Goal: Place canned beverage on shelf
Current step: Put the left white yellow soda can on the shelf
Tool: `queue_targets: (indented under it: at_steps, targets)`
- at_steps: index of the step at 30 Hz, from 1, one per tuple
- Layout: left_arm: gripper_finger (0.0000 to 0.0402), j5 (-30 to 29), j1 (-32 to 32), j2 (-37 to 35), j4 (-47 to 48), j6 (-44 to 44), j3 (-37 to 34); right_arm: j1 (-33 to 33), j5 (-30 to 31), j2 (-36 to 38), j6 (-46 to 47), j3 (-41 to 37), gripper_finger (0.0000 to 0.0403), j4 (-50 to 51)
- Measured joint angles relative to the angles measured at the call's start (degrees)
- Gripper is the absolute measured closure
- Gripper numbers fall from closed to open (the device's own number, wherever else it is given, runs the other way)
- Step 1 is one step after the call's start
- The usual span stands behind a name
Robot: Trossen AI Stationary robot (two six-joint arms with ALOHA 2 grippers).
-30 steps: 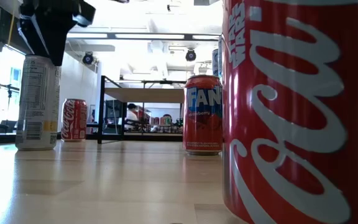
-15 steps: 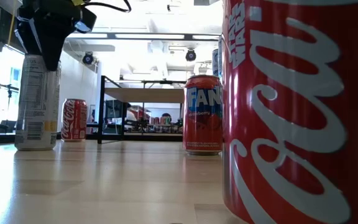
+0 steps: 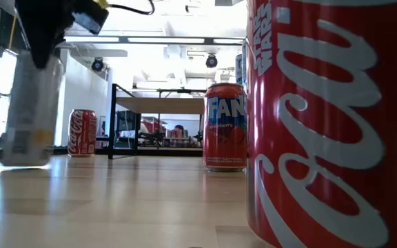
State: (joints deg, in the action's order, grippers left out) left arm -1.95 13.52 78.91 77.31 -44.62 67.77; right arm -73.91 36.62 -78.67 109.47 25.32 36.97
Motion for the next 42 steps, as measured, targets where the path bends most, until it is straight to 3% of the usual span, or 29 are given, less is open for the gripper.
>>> queue_targets:
  at_steps: [9,19,24,34,38,42]
  targets:
    - [0.0192,-0.05,0.38,-0.09,-1.46,35.38,5.61,0.00,0.00,0.00,0.00,-0.02,0.0064,0.00]
    - [0.0192,-9.69,0.42,0.42,-3.88,80.04,6.25,0.00,0.00,0.00,-0.01,-0.02,0.0064,0.00]
    - [0.0191,-11.26,0.42,2.15,-4.83,97.91,6.32,0.00,0.00,0.00,0.00,0.00,0.0064,0.00]
    - [0.0191,-7.89,0.42,9.16,-7.64,107.92,6.51,0.00,0.13,-0.02,0.00,0.01,0.0064,-0.02]
    - [0.0190,-9.10,0.45,10.20,-7.72,106.15,6.65,0.01,0.13,0.00,0.00,0.01,0.0064,-0.01]
    - [0.0169,-10.88,0.43,9.91,-8.15,98.98,6.79,0.02,0.15,0.00,0.00,0.01,0.0064,-0.01]
